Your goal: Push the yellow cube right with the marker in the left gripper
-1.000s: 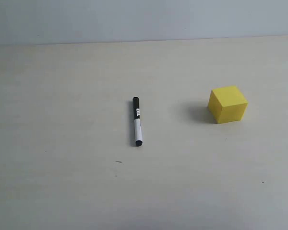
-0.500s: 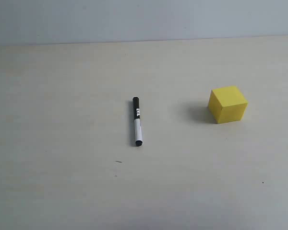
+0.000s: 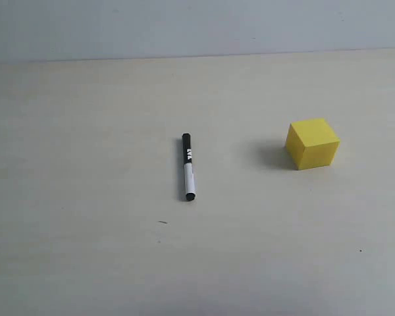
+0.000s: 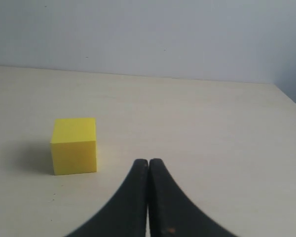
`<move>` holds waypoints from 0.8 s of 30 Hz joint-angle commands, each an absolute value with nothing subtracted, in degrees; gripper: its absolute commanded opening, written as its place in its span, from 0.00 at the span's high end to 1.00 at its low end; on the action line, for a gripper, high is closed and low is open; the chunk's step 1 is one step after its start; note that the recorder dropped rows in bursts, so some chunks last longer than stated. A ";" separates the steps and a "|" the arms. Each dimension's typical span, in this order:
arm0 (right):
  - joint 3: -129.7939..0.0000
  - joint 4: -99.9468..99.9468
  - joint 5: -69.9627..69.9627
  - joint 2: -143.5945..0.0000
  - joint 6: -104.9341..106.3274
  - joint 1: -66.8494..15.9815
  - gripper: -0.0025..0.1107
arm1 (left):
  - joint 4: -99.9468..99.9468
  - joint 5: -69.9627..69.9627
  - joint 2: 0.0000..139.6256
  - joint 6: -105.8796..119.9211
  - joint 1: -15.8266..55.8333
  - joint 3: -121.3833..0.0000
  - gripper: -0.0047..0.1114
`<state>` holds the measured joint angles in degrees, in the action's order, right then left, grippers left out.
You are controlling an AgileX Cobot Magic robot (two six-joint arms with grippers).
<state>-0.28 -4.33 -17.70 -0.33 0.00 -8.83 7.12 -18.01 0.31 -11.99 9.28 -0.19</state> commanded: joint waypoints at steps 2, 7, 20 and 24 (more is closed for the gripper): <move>0.00 -4.36 -17.50 0.00 0.00 -11.73 0.98 | 7.09 -18.00 0.00 -12.41 9.15 0.00 0.96; 0.00 -4.36 -17.50 0.00 0.00 -11.73 0.98 | 7.09 -18.00 0.00 -12.41 9.15 0.00 0.96; 0.00 -4.36 -17.50 0.00 0.00 -11.73 0.98 | 7.09 -18.00 0.00 -12.41 9.15 0.00 0.96; 0.00 -4.36 -16.97 0.00 0.00 -11.72 0.98 | 7.09 -18.00 0.00 -12.41 9.15 0.00 0.96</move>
